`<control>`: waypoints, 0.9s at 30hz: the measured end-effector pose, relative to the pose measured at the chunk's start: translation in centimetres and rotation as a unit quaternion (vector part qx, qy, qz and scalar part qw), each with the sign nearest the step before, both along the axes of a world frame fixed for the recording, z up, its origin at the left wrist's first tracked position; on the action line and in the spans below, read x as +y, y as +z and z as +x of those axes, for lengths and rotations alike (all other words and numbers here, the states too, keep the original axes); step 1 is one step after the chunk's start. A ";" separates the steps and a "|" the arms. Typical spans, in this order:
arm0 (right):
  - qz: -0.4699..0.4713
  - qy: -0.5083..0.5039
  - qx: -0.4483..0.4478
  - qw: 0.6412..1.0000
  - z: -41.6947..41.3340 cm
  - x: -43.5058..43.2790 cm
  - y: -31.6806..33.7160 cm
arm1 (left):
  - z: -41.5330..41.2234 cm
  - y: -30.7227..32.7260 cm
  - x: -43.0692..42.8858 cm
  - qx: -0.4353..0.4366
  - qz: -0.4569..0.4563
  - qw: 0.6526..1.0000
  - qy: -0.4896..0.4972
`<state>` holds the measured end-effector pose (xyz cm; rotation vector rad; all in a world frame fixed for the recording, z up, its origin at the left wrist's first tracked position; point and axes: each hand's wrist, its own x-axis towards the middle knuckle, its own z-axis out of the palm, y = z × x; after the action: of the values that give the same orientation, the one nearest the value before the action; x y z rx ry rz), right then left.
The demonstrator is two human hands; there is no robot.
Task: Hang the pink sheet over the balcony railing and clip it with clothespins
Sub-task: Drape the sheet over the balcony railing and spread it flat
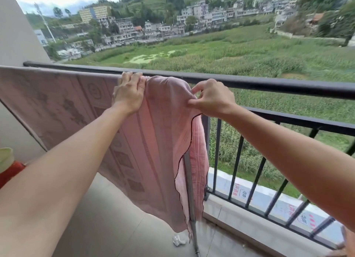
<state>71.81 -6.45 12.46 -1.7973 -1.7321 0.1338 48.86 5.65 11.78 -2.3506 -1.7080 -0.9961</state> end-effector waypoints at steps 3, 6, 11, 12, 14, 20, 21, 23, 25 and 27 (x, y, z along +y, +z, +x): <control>0.041 -0.026 -0.021 0.999 0.7 0.1 0.2 | -0.5 0.2 -0.1 0.029 -0.008 1.000 -0.002; 0.023 0.002 0.009 1.000 3.0 -1.7 1.7 | -1.5 0.4 -0.2 0.077 -0.002 0.997 -0.005; 0.038 -0.002 -0.129 0.991 2.5 -2.8 3.7 | -2.6 0.2 -0.6 0.088 0.021 0.996 0.004; 0.063 -0.004 -0.152 0.986 1.8 -2.7 4.1 | -3.1 0.0 -0.7 0.087 0.022 0.996 0.015; 0.123 -0.002 -0.179 0.976 -0.3 -2.0 4.8 | -4.9 -0.2 -0.5 0.082 0.014 0.996 0.043; 0.162 0.106 -0.196 0.961 -11.6 2.8 4.2 | -15.2 -1.8 0.9 0.073 -0.062 0.986 0.133; 0.154 0.120 -0.205 0.959 -13.9 4.1 3.7 | -17.4 -2.3 1.2 0.074 -0.079 0.984 0.144; 0.138 0.145 -0.222 0.954 -18.2 6.8 2.7 | -21.6 -3.2 1.7 0.072 -0.111 0.978 0.164; 0.119 0.169 -0.230 0.951 -22.6 9.6 1.8 | -26.0 -4.1 2.2 0.069 -0.134 0.971 0.184; 0.103 0.189 -0.235 0.948 -27.3 12.6 0.8 | -30.9 -5.1 2.8 0.066 -0.161 0.964 0.202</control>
<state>44.49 6.13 13.25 -1.3990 -2.3176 -0.3364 17.99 8.44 6.65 -2.0331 -2.3056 -0.5139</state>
